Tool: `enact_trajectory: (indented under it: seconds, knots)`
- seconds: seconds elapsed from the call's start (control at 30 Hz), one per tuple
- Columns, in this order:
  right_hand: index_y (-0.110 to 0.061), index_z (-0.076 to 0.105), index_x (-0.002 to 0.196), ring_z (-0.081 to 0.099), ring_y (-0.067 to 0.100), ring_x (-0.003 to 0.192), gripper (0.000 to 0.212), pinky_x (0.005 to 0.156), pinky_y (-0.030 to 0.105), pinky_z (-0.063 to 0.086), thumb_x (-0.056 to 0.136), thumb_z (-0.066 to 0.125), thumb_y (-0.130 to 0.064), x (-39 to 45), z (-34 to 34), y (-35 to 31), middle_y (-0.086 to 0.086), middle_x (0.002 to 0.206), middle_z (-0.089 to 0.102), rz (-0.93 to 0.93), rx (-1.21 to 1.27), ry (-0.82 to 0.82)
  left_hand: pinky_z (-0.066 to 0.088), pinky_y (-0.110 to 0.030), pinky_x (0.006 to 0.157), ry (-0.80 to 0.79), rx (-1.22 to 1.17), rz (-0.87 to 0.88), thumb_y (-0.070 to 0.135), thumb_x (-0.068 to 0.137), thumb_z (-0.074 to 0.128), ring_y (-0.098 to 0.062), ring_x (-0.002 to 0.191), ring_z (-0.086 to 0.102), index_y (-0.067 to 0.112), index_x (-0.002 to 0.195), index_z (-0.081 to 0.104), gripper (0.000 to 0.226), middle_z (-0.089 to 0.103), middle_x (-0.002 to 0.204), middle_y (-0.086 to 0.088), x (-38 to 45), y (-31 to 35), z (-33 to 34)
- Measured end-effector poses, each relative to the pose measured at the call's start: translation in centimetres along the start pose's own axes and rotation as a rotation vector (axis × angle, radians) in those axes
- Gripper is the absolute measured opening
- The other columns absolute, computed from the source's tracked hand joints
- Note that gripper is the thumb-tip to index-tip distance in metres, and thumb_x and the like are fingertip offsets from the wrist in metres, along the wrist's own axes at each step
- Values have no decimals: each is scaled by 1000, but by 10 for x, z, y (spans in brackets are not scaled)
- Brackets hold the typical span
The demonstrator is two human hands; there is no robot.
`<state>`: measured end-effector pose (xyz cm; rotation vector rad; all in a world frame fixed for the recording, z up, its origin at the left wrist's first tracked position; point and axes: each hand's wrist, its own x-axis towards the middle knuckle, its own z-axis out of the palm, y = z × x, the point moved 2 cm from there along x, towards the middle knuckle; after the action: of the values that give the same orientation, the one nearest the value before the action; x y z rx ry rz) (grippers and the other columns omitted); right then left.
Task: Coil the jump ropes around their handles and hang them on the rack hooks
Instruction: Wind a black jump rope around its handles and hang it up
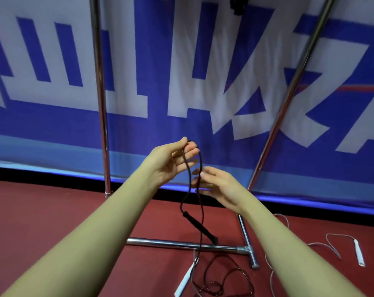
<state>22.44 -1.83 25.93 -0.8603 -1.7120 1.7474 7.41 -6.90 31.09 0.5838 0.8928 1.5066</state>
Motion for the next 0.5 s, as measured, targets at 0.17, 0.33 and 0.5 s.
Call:
enact_trajectory:
  seconds: [0.17, 0.33, 0.5]
  knots:
    - [-13, 64, 96, 66, 14, 64, 17, 66, 30, 56, 98, 48, -10, 2, 1, -13, 4, 74, 64, -41, 126, 186, 46, -16, 42, -15, -119, -74, 24, 98, 51, -3, 44, 56, 8, 88, 64, 23, 67, 63, 4, 0, -7, -2]
    - [-6, 65, 95, 67, 14, 59, 20, 55, 25, 55, 100, 46, -8, 3, -8, -31, 3, 68, 66, -80, 390, 312, 29, -10, 33, -97, 13, -182, 24, 94, 54, -2, 40, 42, 7, 87, 60, 19, 59, 66, -2, 9, -20, -7]
    - [4, 61, 91, 71, 18, 59, 20, 52, 25, 56, 99, 43, 0, 8, -7, -38, 8, 62, 68, -50, 692, 369, 53, -17, 51, -211, 190, -366, 17, 91, 53, -14, 57, 66, -3, 95, 61, 22, 66, 89, -22, 5, -33, -14]
